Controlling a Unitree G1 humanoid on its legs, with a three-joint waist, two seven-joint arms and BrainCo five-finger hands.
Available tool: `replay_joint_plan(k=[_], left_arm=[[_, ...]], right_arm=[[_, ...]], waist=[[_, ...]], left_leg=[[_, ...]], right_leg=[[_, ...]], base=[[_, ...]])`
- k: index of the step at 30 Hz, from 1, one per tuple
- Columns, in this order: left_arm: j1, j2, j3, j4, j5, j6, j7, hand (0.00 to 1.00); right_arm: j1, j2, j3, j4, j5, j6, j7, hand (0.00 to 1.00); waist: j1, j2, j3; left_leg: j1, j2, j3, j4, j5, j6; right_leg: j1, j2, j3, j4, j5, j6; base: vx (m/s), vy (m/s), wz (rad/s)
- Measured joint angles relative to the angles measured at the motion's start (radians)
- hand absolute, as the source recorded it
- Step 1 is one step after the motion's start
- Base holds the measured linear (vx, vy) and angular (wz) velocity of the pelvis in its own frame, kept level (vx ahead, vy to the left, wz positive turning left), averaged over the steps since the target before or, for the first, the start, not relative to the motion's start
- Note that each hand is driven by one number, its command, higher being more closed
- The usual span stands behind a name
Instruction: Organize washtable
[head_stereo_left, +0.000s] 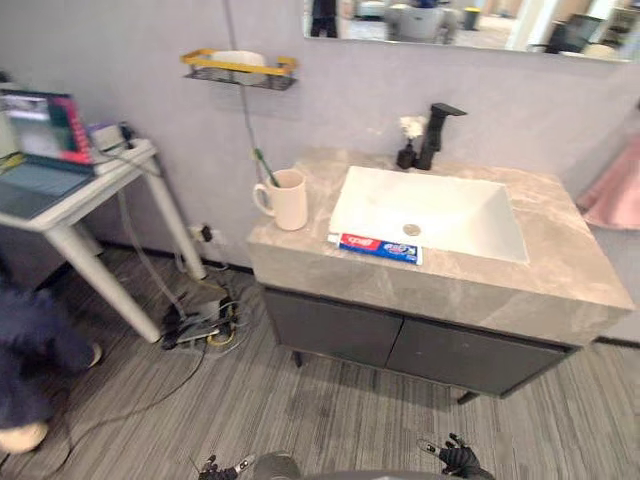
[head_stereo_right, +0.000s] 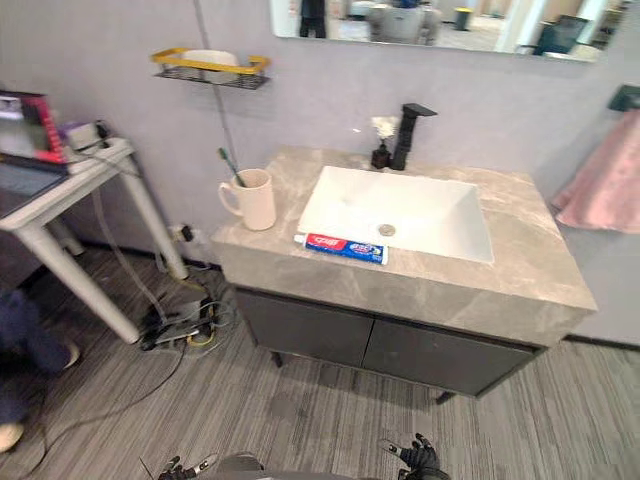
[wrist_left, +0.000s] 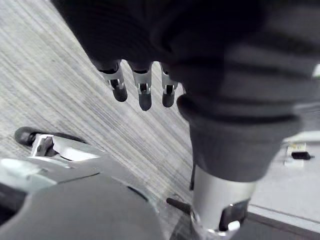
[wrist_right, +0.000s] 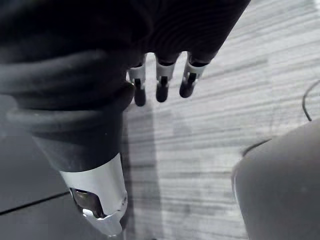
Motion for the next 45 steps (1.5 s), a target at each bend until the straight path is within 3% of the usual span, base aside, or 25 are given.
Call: replay_joint_plan(k=[2, 5, 7, 11, 13, 14, 15, 17, 18, 19, 22, 27, 28, 34, 39, 45], left_arm=[[-0.017, 0.008, -0.006, -0.005, -0.003, -0.006, 0.003, 0.0], [-0.045, 0.003, -0.098, 0.006, -0.005, -0.01, -0.003, 0.0], [-0.084, 0.008, -0.164, 0.021, -0.001, -0.012, -0.006, 0.0], [-0.105, 0.006, -0.196, 0.045, 0.002, -0.022, -0.006, 0.0], [-0.098, 0.015, -0.188, 0.046, 0.001, -0.022, -0.006, 0.0], [-0.086, 0.018, -0.177, 0.043, 0.0, -0.022, -0.006, 0.0], [-0.068, 0.02, -0.149, 0.044, -0.005, -0.021, -0.007, 0.0], [-0.063, 0.02, -0.141, 0.043, -0.021, -0.025, -0.009, 0.0], [-0.064, 0.017, -0.142, 0.044, -0.027, -0.027, -0.016, 0.0], [-0.063, 0.014, -0.144, 0.047, -0.03, -0.028, -0.023, 0.0], [-0.063, 0.002, -0.149, 0.062, -0.037, -0.033, -0.041, 0.0], [-0.061, 0.003, -0.147, 0.063, -0.055, -0.039, -0.047, 0.0], [-0.062, 0.028, -0.164, 0.073, -0.055, -0.043, -0.048, 0.0], [-0.062, 0.028, -0.164, 0.074, -0.055, -0.043, -0.048, 0.0], [-0.059, 0.03, -0.146, 0.118, -0.088, -0.043, -0.049, 0.0], [-0.063, 0.053, -0.131, 0.167, -0.121, -0.043, -0.07, 0.0]], right_arm=[[0.016, 0.006, -0.006, -0.001, -0.003, 0.003, 0.001, 0.0], [0.018, 0.023, -0.029, -0.006, -0.004, 0.004, 0.001, 0.0], [0.018, 0.024, -0.037, -0.013, -0.005, 0.005, 0.007, 0.0], [0.017, 0.016, -0.03, -0.025, -0.006, 0.02, 0.02, 0.0], [0.015, 0.013, -0.025, -0.034, -0.012, 0.027, 0.02, 0.0], [0.014, 0.009, -0.015, -0.044, -0.015, 0.027, 0.019, 0.0], [0.015, 0.008, 0.002, -0.047, -0.016, 0.026, 0.017, 0.0], [0.02, 0.005, 0.016, -0.038, -0.017, 0.026, 0.015, 0.0], [0.024, -0.001, 0.036, -0.038, -0.02, 0.025, 0.016, 0.0], [0.025, -0.005, 0.046, -0.04, -0.021, 0.022, 0.017, 0.0], [0.027, -0.026, 0.053, -0.039, -0.023, 0.016, 0.016, 0.0], [0.029, -0.024, 0.054, -0.031, -0.027, 0.015, 0.014, 0.0], [0.036, -0.006, 0.055, -0.002, -0.034, -0.004, 0.016, 0.0], [0.036, -0.006, 0.052, -0.001, -0.034, -0.004, 0.017, 0.0], [0.04, -0.007, 0.007, 0.04, -0.005, -0.008, 0.022, 0.0], [0.032, -0.008, -0.039, 0.096, 0.06, -0.022, 0.033, 0.0]], waist=[[-0.015, -0.021, -0.012], [-0.046, -0.023, -0.013], [-0.055, -0.025, -0.011], [-0.051, -0.021, -0.002], [-0.049, -0.017, 0.001], [-0.046, -0.012, 0.007], [-0.034, -0.02, 0.012], [-0.017, -0.029, 0.013], [-0.007, -0.028, 0.009], [-0.005, -0.03, 0.007], [0.001, 0.0, 0.001], [0.003, -0.006, -0.004], [0.003, -0.05, -0.038], [0.003, -0.049, -0.039], [0.005, -0.039, -0.076], [0.002, -0.041, -0.081]], left_leg=[[0.016, -0.011, 0.041, -0.02, 0.005, 0.012], [0.053, -0.033, 0.094, -0.044, 0.007, 0.015], [0.047, -0.066, 0.094, -0.05, 0.015, 0.03], [0.016, -0.098, 0.107, -0.05, 0.024, 0.045], [-0.005, -0.088, 0.137, -0.055, 0.033, 0.063], [-0.001, -0.072, 0.176, -0.072, 0.035, 0.077], [0.025, -0.07, 0.207, -0.092, 0.033, 0.083], [0.045, -0.07, 0.231, -0.092, 0.032, 0.082], [0.051, -0.067, 0.232, -0.1, 0.031, 0.08], [0.052, -0.059, 0.231, -0.108, 0.031, 0.077], [0.052, -0.045, 0.227, -0.143, 0.047, 0.057], [0.054, -0.049, 0.208, -0.174, 0.072, 0.05], [0.073, -0.172, 0.199, -0.24, 0.125, 0.122], [0.071, -0.173, 0.196, -0.241, 0.125, 0.122], [0.067, -0.188, 0.176, -0.266, 0.133, 0.126], [0.127, -0.216, 0.174, -0.375, 0.183, 0.119]], right_leg=[[0.002, -0.019, 0.02, -0.041, 0.034, 0.044], [0.033, -0.059, 0.014, -0.091, 0.088, 0.085], [0.027, -0.095, -0.006, -0.091, 0.093, 0.088], [-0.015, -0.133, -0.045, -0.091, 0.107, 0.087], [-0.037, -0.144, -0.112, -0.114, 0.132, 0.093], [-0.041, -0.152, -0.186, -0.115, 0.128, 0.073], [-0.029, -0.195, -0.278, -0.077, 0.101, 0.038], [0.001, -0.212, -0.304, -0.124, 0.1, 0.053], [0.02, -0.206, -0.304, -0.173, 0.099, 0.075], [0.018, -0.195, -0.302, -0.184, 0.107, 0.074], [0.019, -0.17, -0.3, -0.226, 0.134, 0.06], [0.049, -0.161, -0.315, -0.282, 0.171, 0.055], [0.07, -0.258, -0.318, -0.355, 0.243, 0.111], [0.07, -0.258, -0.321, -0.355, 0.243, 0.111], [0.076, -0.262, -0.342, -0.376, 0.245, 0.114], [0.11, -0.263, -0.347, -0.421, 0.259, 0.11]], base=[[0.2, 0.325, -0.68], [0.06, 0.254, -0.46], [0.0, 0.163, 0.15], [-0.01, 0.105, 0.02], [-0.08, 0.061, -0.26], [-0.09, -0.006, -0.44], [-0.06, -0.034, -0.45], [-0.06, -0.088, -0.41], [-0.08, -0.142, -0.35], [-0.09, -0.162, -0.21], [-0.07, -0.115, -0.07], [0.0, -0.029, 0.07], [0.0, 0.0, 0.0], [0.0, 0.0, 0.01], [0.01, 0.001, 0.12], [0.02, -0.001, 0.02]])
